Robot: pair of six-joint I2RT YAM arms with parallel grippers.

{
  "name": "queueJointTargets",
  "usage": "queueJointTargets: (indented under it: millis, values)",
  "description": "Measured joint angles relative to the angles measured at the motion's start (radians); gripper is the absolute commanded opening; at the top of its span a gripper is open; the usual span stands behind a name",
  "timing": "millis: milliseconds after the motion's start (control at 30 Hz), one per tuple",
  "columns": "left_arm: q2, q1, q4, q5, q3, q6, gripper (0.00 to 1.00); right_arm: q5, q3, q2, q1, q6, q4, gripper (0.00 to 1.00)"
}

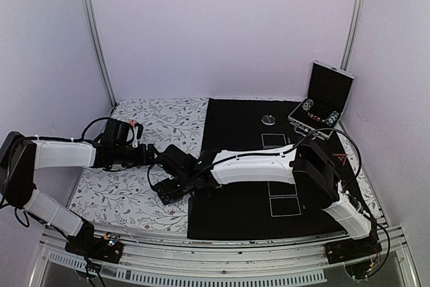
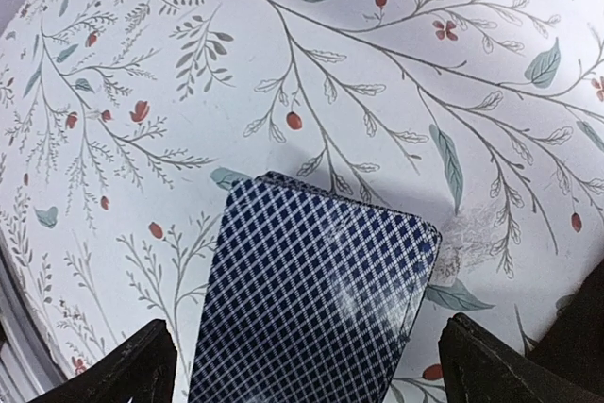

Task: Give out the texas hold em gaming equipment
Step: Pick up the face-down deck piles from the center of the board.

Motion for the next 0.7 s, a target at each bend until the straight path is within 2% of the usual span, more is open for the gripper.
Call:
queueJointTargets:
  millis: [400,700]
  values:
    - [-0.008,0.009,0.023,0.032,0.000,0.001,0.81,0.080,0.095,0.084,0.009,0.012,-0.068,1.00]
    - [-0.029,0.010,0.034,0.034,0.000,0.004,0.81,0.189,0.122,0.103,0.027,0.011,-0.132,0.86]
